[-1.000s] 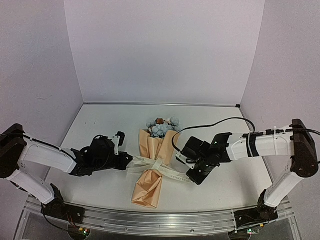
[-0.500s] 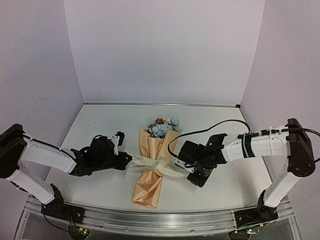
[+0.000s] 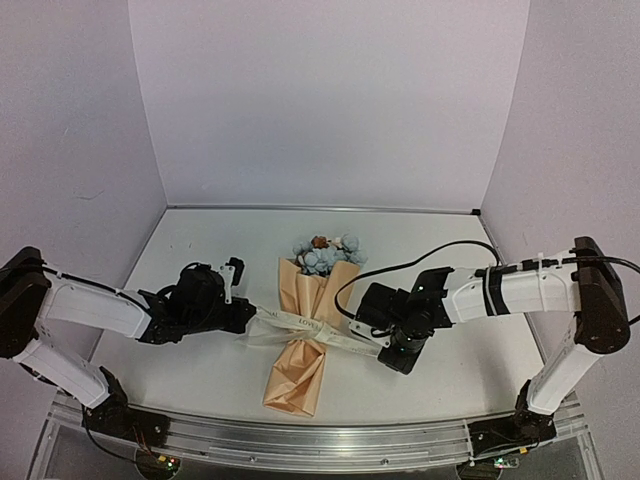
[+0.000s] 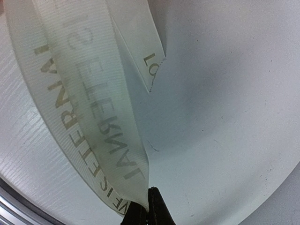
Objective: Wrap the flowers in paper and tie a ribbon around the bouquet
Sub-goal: Tie the half-tied ribbon around the folded bouquet.
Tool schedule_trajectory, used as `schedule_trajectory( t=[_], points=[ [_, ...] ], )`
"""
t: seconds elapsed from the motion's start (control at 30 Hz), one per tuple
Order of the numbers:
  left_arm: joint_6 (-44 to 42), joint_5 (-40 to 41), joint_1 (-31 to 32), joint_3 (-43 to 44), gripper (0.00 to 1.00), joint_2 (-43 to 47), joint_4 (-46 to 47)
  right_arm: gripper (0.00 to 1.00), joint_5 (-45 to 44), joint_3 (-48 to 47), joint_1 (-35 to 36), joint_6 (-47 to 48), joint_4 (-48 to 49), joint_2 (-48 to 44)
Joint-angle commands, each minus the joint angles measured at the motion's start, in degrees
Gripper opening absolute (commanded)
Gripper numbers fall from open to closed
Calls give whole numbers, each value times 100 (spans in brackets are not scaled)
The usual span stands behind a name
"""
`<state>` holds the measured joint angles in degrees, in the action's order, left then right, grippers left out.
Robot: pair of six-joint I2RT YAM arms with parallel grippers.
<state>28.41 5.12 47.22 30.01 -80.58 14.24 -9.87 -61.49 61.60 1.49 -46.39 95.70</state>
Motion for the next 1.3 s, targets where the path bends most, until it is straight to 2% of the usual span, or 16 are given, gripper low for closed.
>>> schedule_trajectory(
  t=[0.0, 0.47, 0.63, 0.83, 0.9, 1.03, 1.13, 1.27],
  points=[
    [-125, 17, -161, 190, 0, 181, -114, 0, -182, 16, 14, 62, -169, 72],
    [-240, -128, -406, 228, 0, 214, -227, 0, -135, 356, -17, -105, -76, 37],
    [-399, -422, -406, 321, 0, 162, -59, 0, 51, 302, -17, -375, -11, 25],
    [-579, -1062, -399, 924, 1, -232, 5, 0, 191, 146, -17, -497, 55, 49],
    [-529, -1215, -399, 1104, 5, -403, 23, 0, 194, 114, -17, -537, 76, 61],
    [-226, -1447, -396, 1404, 19, -624, -186, 0, 178, 76, -17, -594, 92, 65],
    [218, -1275, -389, 1471, 32, -488, -641, 0, 161, 76, -17, -606, 105, 65],
    [1073, -1044, -398, 1437, 37, 14, -1492, 0, 161, 58, -15, -606, 130, 56]
  ],
)
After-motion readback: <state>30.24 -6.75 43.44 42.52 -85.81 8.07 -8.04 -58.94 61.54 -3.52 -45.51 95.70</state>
